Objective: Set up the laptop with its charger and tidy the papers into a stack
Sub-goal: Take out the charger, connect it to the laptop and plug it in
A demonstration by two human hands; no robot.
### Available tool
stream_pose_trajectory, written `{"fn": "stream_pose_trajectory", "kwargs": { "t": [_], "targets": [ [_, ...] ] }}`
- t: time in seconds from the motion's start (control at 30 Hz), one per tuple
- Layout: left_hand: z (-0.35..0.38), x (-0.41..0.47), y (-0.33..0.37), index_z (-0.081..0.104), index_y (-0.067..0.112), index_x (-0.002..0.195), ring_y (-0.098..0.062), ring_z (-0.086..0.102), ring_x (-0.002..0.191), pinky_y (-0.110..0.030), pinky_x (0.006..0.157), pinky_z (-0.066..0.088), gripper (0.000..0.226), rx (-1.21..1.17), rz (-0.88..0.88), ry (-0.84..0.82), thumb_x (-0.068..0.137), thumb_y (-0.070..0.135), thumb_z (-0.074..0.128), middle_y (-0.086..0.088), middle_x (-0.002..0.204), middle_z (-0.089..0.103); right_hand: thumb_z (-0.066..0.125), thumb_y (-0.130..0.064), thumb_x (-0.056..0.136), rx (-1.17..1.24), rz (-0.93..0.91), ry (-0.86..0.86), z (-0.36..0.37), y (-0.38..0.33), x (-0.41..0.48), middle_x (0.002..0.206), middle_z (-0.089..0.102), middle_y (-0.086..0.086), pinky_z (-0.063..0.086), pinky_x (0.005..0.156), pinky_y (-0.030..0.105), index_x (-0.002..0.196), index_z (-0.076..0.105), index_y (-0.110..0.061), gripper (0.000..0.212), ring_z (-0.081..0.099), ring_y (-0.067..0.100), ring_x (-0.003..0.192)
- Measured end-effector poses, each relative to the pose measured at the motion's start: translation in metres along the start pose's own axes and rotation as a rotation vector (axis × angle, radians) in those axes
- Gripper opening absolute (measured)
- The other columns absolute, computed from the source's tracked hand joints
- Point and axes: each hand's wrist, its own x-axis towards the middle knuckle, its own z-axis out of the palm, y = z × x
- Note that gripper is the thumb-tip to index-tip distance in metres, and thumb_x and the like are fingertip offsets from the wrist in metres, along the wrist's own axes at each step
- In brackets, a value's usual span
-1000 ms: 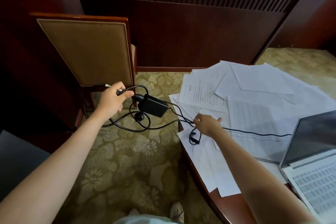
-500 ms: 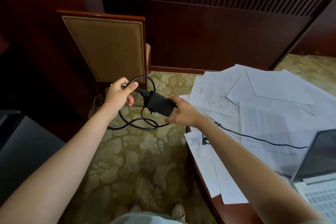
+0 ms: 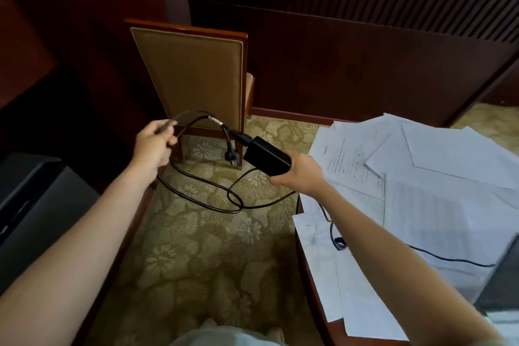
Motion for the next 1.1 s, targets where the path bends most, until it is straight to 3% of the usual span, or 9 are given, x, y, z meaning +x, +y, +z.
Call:
{"fn": "stream_pose_trajectory", "kwargs": {
  "t": [0.13, 0.43, 0.57, 0.67, 0.73, 0.8, 0.9, 1.0, 1.1],
  "targets": [
    [-0.038, 0.010, 0.006, 0.047, 0.021, 0.079, 0.000, 0.019, 0.021, -0.009, 0.029, 0.011, 0.031, -0.165, -0.107, 0.230, 0.102, 0.015, 0.027, 0.003, 0.064, 0.033, 0.076, -0.025, 0.070, 0.121, 0.071, 0.040, -0.001, 0.003, 0.004, 0.075, 0.058, 0.001, 0.046, 0.054, 0.025, 0.103, 0.058, -0.013, 0.039, 0.056, 0.017, 0.065],
    [-0.075, 0.011, -0.019, 0.045, 0.024, 0.075, -0.006, 0.025, 0.040, -0.011, 0.029, 0.015, 0.034, -0.228, -0.169, 0.464, 0.102, 0.019, 0.024, 0.001, 0.069, 0.038, 0.076, -0.024, 0.071, 0.295, 0.192, 0.230, -0.010, 0.007, 0.019, 0.075, 0.056, -0.001, 0.047, 0.055, 0.025, 0.100, 0.054, -0.016, 0.037, 0.055, 0.016, 0.069],
    [-0.099, 0.007, -0.039, 0.044, 0.015, 0.081, -0.012, 0.029, 0.045, -0.012, 0.031, 0.020, 0.029, -0.187, -0.275, 0.535, 0.101, 0.012, 0.023, -0.003, 0.071, 0.040, 0.076, -0.021, 0.071, 0.474, 0.257, 0.321, -0.015, 0.011, 0.023, 0.076, 0.058, 0.000, 0.044, 0.053, 0.022, 0.097, 0.059, -0.012, 0.032, 0.054, 0.014, 0.067],
    [-0.091, -0.002, -0.053, 0.046, 0.009, 0.105, -0.016, 0.041, 0.034, -0.013, 0.033, 0.026, 0.022, 0.012, -0.348, 0.431, 0.097, -0.001, 0.028, -0.011, 0.076, 0.044, 0.076, -0.019, 0.072, 0.516, 0.236, 0.284, -0.016, 0.010, 0.023, 0.085, 0.060, 0.006, 0.051, 0.066, 0.031, 0.097, 0.060, -0.011, 0.031, 0.056, 0.019, 0.078],
    [-0.074, -0.007, -0.063, 0.038, 0.013, 0.130, -0.019, 0.036, 0.040, -0.014, 0.035, 0.026, 0.046, 0.204, -0.325, 0.324, 0.091, -0.009, 0.028, -0.010, 0.071, 0.042, 0.076, -0.017, 0.072, 0.544, 0.181, 0.219, -0.014, 0.004, 0.022, 0.085, 0.058, 0.007, 0.048, 0.068, 0.032, 0.095, 0.059, -0.011, 0.029, 0.055, 0.020, 0.077],
    [-0.049, -0.016, -0.065, 0.049, 0.006, 0.127, -0.021, 0.043, 0.042, -0.017, 0.037, 0.032, 0.039, 0.363, -0.335, 0.116, 0.091, -0.003, 0.037, -0.014, 0.068, 0.046, 0.077, -0.015, 0.071, 0.594, 0.145, 0.163, -0.012, -0.003, 0.023, 0.078, 0.053, 0.003, 0.042, 0.060, 0.025, 0.086, 0.056, -0.012, 0.026, 0.050, 0.016, 0.070],
    [-0.008, -0.036, -0.057, 0.058, 0.008, 0.123, -0.031, 0.062, 0.086, -0.034, 0.068, 0.049, 0.036, 0.593, -0.349, -0.175, 0.093, 0.029, 0.052, -0.012, 0.097, 0.062, 0.079, -0.021, 0.062, 0.688, 0.139, 0.099, -0.012, -0.011, 0.025, 0.070, 0.044, -0.002, 0.036, 0.054, 0.022, 0.080, 0.053, -0.012, 0.033, 0.043, 0.012, 0.064],
    [0.035, -0.050, -0.063, 0.050, 0.018, 0.132, -0.025, 0.043, 0.129, -0.039, 0.102, 0.038, 0.058, 0.746, -0.287, -0.476, 0.088, 0.056, 0.046, -0.001, 0.139, 0.045, 0.075, -0.014, 0.071, 0.729, 0.158, 0.039, -0.015, -0.010, 0.025, 0.063, 0.043, -0.005, 0.037, 0.055, 0.022, 0.079, 0.053, -0.014, 0.023, 0.042, 0.011, 0.059],
    [0.071, -0.055, -0.072, 0.041, 0.031, 0.138, -0.034, 0.020, 0.140, -0.054, 0.112, 0.022, 0.077, 0.754, -0.319, -0.468, 0.075, 0.074, 0.048, -0.008, 0.154, 0.016, 0.076, -0.012, 0.067, 0.865, 0.163, -0.030, -0.017, -0.004, 0.020, 0.045, 0.032, -0.009, 0.031, 0.052, 0.024, 0.067, 0.047, -0.016, 0.029, 0.028, 0.008, 0.041]
  ]
}}
